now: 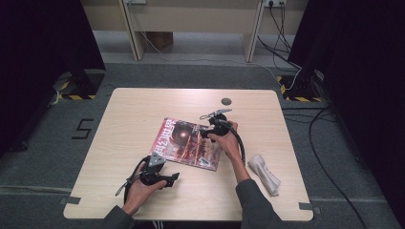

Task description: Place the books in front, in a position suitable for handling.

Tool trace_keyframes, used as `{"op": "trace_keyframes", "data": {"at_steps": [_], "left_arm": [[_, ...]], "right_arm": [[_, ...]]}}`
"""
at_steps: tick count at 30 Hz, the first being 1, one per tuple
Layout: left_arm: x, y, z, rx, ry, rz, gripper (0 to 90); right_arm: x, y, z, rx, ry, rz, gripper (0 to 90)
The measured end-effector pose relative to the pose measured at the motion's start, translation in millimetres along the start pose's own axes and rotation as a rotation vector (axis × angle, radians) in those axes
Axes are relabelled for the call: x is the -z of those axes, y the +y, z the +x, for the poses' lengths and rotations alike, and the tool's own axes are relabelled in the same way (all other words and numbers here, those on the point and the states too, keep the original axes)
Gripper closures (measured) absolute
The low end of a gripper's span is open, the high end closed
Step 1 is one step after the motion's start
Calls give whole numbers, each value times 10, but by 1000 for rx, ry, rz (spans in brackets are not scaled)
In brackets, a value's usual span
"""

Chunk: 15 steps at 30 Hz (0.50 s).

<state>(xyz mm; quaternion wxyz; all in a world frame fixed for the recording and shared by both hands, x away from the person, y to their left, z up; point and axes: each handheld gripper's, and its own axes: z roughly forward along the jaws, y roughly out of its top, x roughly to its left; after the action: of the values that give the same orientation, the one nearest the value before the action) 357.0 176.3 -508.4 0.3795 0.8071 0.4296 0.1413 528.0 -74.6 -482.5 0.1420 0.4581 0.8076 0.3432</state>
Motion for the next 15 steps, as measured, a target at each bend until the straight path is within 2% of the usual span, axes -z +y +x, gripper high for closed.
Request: {"op": "trace_keyframes", "data": {"at_steps": [4,5,7,11,15], "left_arm": [[-3,-4,0,0,-2,0,222],[2,-2,-2,2,-1,-3,222],[2,-2,-4,-1,-3,-2,222],[-7,4,-9,-2,-5,-2,223],[-7,5,-6,-1,-2,-2,222]], "right_arm": [[-67,45,-59,-6,-17,9,245],[-112,47,-98,-16,-27,32,242],[-144,40,-108,-20,-24,43,234],[-179,2,-85,-2,-40,61,226],[-138,-61,-42,44,-30,87,225]]}}
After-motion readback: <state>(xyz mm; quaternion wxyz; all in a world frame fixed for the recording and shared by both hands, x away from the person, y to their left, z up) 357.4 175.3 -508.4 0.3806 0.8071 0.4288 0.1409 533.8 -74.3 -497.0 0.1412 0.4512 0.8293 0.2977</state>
